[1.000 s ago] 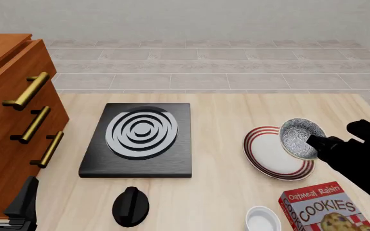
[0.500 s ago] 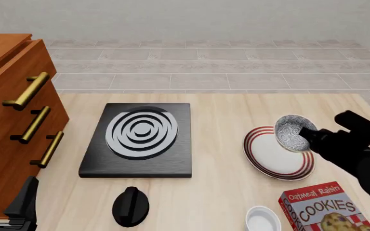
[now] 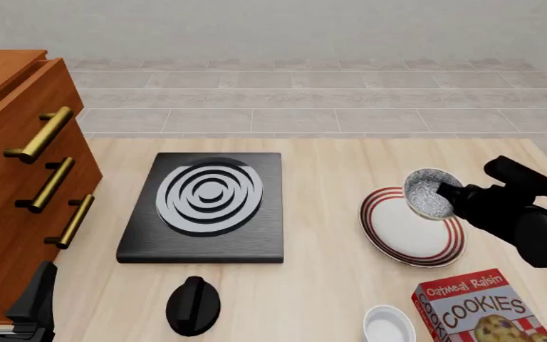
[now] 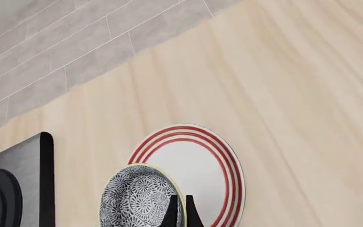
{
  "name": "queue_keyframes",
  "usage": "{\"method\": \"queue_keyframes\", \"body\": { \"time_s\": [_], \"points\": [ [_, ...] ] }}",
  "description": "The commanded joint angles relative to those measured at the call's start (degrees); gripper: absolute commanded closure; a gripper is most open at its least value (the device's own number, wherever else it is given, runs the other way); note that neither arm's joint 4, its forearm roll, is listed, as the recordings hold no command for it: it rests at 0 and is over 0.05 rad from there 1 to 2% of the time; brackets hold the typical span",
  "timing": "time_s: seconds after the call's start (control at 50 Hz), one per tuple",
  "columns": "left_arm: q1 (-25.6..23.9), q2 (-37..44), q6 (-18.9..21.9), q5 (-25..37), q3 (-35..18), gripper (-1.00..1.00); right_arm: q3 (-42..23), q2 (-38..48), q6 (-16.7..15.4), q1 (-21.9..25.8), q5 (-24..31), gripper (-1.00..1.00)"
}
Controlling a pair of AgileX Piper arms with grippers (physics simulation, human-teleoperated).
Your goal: Pick the akita bowl on the cookies box and place it on the plate.
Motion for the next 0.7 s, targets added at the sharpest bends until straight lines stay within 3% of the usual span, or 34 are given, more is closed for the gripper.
{"method": "queue_keyframes", "body": {
  "time_s": [0.02,0.7],
  "points": [
    [0.0,0.0,0.0,0.0,0.0,-1.00,-2.3,3.1,-0.2,-0.4,-0.3,1.00],
    [0.0,0.0,0.0,0.0,0.0,-1.00,-5.1,10.4,-0.2,-2.0,-1.9,1.00]
  ]
}}
